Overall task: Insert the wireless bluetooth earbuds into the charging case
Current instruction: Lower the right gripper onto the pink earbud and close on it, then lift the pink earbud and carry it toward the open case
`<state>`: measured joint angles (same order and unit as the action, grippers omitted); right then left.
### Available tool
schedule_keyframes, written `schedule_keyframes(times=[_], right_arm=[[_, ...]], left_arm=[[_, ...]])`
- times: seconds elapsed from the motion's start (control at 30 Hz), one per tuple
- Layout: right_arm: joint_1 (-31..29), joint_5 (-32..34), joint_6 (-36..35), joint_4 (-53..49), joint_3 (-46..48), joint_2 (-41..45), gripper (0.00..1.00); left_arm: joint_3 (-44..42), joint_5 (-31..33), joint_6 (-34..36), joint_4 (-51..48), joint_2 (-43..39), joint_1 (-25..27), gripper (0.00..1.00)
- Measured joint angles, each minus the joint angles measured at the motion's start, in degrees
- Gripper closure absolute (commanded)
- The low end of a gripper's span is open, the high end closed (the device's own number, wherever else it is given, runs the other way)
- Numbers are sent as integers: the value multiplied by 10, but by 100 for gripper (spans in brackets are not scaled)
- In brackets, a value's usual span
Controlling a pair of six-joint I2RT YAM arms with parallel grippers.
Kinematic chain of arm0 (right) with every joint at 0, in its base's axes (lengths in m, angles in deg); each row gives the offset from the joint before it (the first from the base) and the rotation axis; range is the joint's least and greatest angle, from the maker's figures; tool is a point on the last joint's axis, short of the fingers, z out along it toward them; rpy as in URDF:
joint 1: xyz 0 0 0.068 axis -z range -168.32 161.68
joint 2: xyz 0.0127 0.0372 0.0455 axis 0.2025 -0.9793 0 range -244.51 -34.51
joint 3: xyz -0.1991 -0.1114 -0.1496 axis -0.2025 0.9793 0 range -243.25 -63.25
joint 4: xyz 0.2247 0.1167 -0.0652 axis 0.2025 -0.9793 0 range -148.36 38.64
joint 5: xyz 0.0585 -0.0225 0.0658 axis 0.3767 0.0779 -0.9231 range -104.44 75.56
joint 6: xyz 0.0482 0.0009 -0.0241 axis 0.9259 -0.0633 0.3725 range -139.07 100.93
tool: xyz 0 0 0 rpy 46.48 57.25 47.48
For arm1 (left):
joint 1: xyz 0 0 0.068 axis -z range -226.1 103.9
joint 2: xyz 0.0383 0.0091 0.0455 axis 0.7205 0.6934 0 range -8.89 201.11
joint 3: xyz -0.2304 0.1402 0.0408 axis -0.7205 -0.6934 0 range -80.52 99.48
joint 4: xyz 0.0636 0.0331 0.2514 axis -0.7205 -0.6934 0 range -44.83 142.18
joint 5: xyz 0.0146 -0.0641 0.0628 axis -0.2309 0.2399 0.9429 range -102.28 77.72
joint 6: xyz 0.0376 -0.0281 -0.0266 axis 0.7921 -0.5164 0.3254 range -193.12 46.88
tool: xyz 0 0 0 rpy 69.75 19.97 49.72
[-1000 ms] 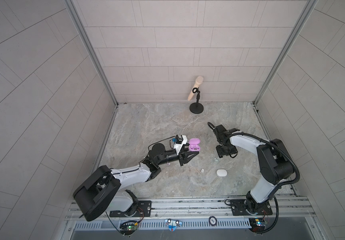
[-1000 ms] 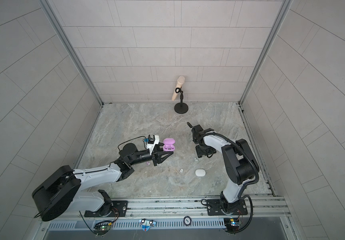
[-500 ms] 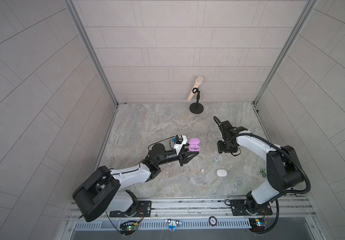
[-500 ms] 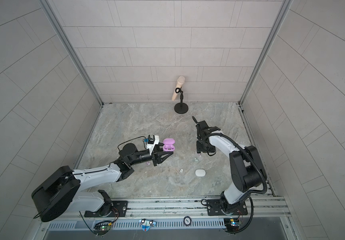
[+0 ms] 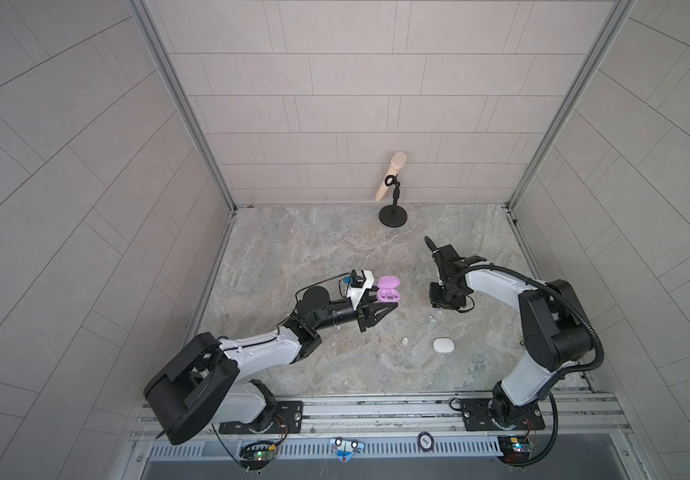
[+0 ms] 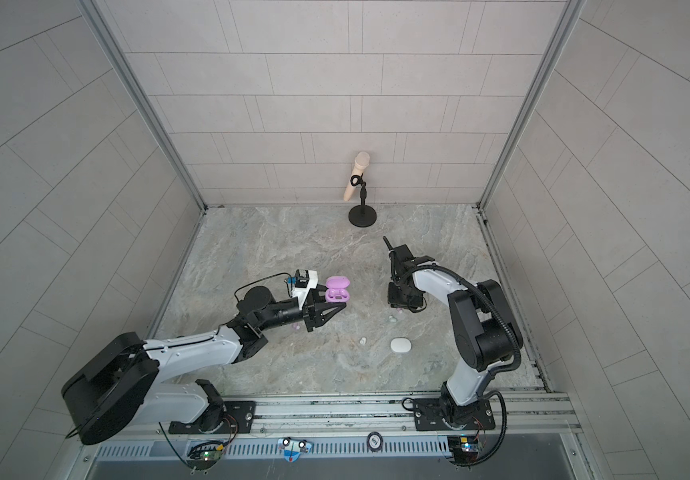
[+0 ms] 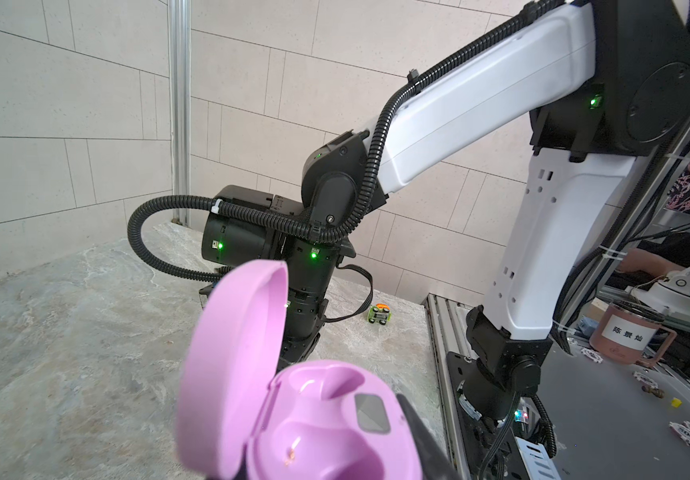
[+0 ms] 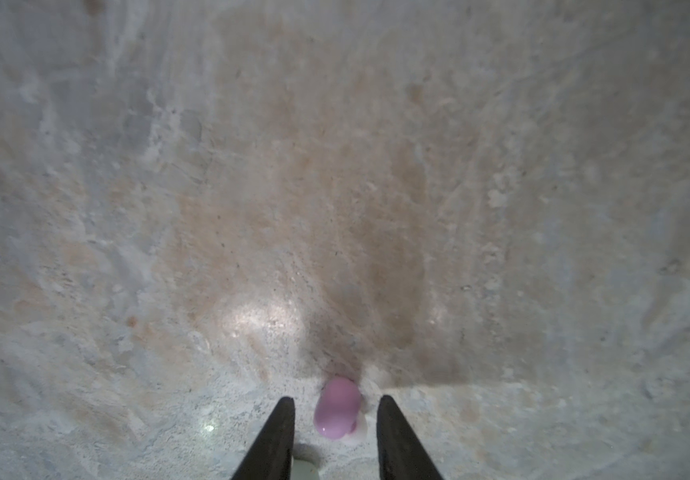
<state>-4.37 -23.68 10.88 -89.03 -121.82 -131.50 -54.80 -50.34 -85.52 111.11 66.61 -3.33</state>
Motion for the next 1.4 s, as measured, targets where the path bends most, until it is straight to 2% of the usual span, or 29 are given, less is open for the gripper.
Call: schedule_keyframes(times=[0.4,0.73,1.13,1.27,1.4], right_arm=[[0,7,2,6,1,-16,69],[0,12,2,6,1,-17,82],[0,10,-2,4,1,-16,87],[0,-10,-4,-9,1,6,88],[0,-42,-6,-23,1,78,88]], left_arm=[[0,0,0,-4,-1,0,78],[0,2,1,-6,-1,0,78],[0,3,3,-6,-1,0,78],[0,4,2,-5,-1,0,78],[0,5,0,2,-1,0,78]])
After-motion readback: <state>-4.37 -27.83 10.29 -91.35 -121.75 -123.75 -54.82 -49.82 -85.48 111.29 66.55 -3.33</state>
